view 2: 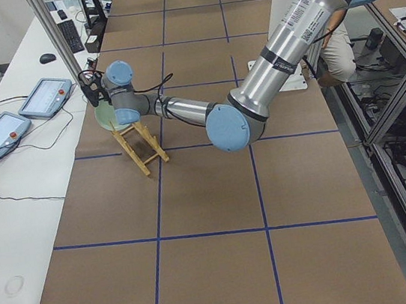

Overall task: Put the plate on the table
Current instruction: 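Move the left gripper to the pale green plate's rim in the wooden rack, then close the left gripper on the plate rim and lift it from the rack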

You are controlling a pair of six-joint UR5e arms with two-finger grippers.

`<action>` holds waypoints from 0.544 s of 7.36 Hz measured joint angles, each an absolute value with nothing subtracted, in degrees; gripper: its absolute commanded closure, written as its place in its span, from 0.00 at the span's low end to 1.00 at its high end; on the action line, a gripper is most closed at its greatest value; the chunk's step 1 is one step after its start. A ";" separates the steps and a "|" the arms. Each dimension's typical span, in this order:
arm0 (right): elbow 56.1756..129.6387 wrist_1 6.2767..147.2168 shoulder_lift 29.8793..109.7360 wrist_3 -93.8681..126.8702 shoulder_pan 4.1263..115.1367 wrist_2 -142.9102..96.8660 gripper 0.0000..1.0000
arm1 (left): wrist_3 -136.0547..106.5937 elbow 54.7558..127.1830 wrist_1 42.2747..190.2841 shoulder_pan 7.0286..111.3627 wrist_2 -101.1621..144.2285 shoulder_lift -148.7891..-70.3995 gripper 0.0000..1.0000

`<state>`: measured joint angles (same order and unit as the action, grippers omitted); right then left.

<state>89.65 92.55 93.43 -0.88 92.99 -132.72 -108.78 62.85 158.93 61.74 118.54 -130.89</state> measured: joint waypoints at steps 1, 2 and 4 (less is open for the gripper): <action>89.65 92.55 93.43 -0.88 92.99 -132.71 0.00 | -108.72 62.82 158.92 61.55 118.51 -130.92 0.50; 89.65 92.55 93.43 -0.88 92.99 -132.71 0.00 | -108.65 62.80 158.91 61.29 118.47 -130.94 0.74; 89.65 92.55 93.43 -0.88 92.99 -132.71 0.00 | -108.56 62.86 158.96 60.89 118.40 -130.95 1.00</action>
